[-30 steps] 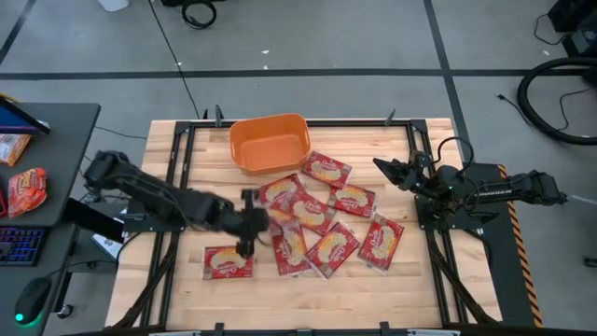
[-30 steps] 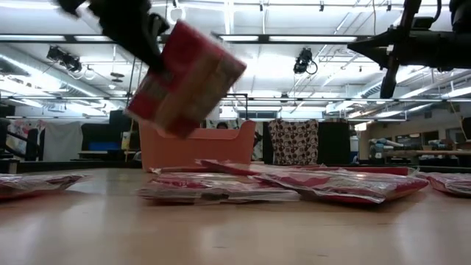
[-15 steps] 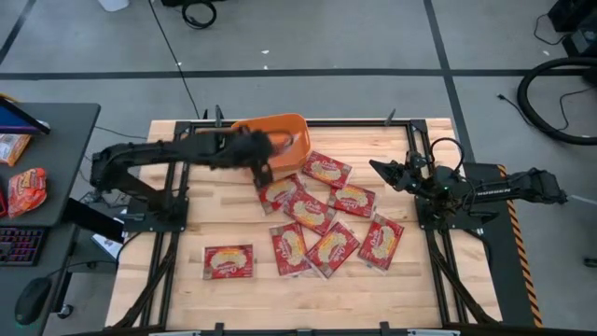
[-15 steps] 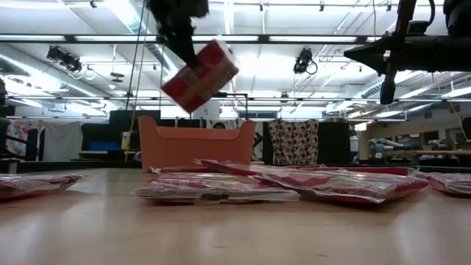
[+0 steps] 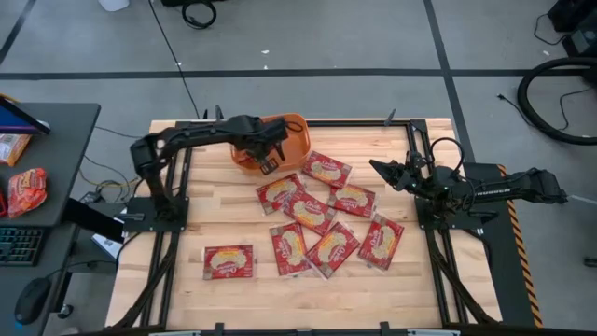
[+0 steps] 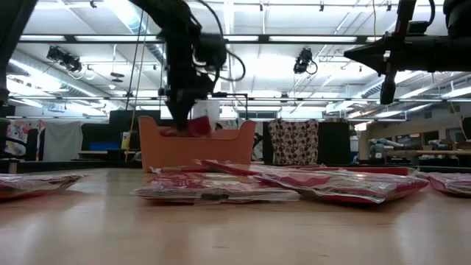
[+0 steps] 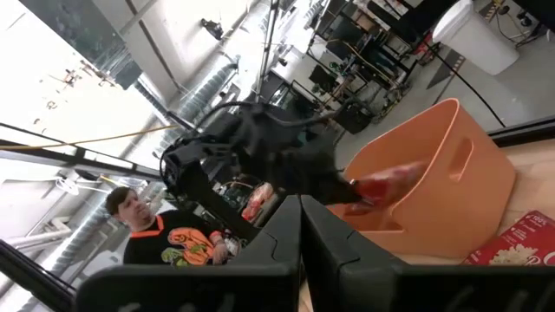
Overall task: Sort popcorn bags into baskets
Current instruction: Put the red popcorn bag into the orange bin
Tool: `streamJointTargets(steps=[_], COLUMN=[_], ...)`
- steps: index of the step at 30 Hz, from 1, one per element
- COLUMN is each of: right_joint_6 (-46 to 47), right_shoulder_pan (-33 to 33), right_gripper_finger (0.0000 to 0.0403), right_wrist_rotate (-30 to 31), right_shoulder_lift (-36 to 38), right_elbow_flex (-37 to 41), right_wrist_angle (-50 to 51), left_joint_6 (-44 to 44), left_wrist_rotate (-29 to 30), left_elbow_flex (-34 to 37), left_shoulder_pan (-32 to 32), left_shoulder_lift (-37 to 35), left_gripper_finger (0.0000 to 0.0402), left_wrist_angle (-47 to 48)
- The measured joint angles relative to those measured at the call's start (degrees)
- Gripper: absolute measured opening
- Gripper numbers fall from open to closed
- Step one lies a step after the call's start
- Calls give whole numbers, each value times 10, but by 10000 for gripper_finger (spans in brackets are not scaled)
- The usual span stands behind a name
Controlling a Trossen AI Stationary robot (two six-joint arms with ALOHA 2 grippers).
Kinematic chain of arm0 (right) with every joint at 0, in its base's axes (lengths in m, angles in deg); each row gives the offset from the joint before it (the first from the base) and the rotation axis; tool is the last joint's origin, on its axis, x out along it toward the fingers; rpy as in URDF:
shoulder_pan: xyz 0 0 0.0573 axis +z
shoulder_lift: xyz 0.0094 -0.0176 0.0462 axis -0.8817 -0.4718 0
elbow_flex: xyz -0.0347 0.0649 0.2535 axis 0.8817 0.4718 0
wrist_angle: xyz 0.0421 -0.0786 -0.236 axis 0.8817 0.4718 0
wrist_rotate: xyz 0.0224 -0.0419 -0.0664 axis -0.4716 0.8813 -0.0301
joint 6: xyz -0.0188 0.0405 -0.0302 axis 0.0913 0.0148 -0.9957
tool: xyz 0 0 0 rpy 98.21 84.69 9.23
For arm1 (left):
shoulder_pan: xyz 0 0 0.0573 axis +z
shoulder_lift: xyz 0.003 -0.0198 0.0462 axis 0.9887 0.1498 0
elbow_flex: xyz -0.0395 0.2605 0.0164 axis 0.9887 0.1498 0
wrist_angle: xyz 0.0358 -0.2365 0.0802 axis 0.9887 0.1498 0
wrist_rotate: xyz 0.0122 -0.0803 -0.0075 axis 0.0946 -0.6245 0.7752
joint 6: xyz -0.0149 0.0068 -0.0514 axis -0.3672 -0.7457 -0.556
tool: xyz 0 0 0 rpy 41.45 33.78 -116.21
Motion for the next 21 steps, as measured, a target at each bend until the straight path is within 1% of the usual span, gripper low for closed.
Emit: streamJointTargets(steps=[7, 13, 16, 21], right_joint_6=[0, 0, 0, 1], right_shoulder_pan=[0, 0, 0, 0], right_gripper_finger=[9, 9, 9, 10], right_wrist_rotate=[0, 0, 0, 0], right_shoulder_lift=[0, 0, 0, 0], right_elbow_flex=[0, 0, 0, 0], right_wrist_angle=[0, 0, 0, 0], left_joint_6=[2, -3, -3, 18], left_wrist_rotate=[8, 10, 10, -4], left_elbow_flex=[0, 0, 0, 0], left_shoulder_pan=[21, 24, 19, 11], left_shoulder_lift=[41, 61, 61, 55], left_gripper_finger=[12, 13, 24, 59], left_wrist_angle=[-6, -6, -20, -15])
